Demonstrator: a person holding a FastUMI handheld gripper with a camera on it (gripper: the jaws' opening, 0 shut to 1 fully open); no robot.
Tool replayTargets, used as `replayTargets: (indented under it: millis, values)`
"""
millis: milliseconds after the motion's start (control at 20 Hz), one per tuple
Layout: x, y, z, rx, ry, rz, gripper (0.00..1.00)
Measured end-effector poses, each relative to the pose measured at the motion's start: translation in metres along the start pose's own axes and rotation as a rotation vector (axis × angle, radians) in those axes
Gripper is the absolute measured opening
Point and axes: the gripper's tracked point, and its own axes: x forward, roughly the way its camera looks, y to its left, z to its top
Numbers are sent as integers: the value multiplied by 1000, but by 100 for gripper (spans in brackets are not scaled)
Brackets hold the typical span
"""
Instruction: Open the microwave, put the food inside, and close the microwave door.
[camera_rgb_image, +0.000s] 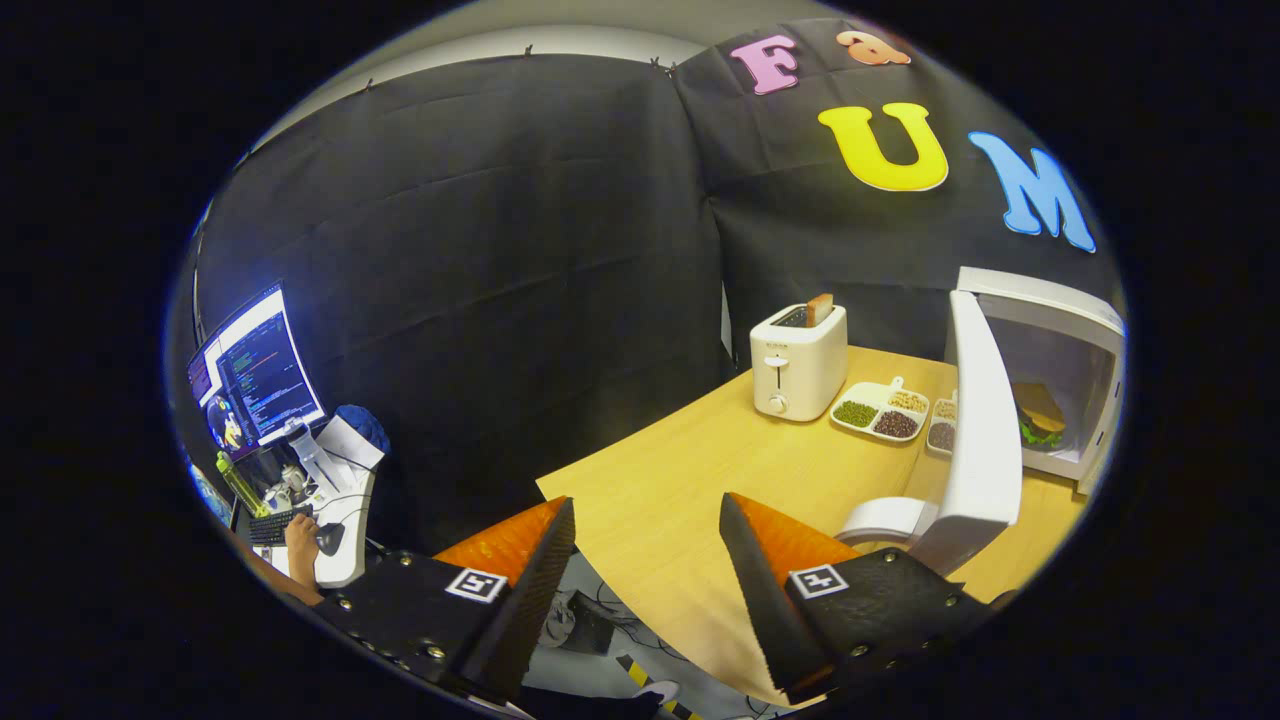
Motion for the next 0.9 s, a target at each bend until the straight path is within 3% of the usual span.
replayTargets:
  millis: [100, 250, 300, 350, 400, 600, 700, 900]
  values:
    - [5, -7, -10, 4, 18, -29, 73]
    - [10, -16, -17, -3, 23, -79, 41]
    - [8, -29, -16, -15, 10, -145, 34]
    - [4, -40, -13, -26, -6, -186, 10]
    - [6, -40, -15, -30, 4, -187, 5]
    - [0, -58, -15, -24, 10, -239, 7]
    - [-3, -59, -17, -4, 16, -231, 1]
    - [-17, -70, -25, -9, 32, -250, 1]
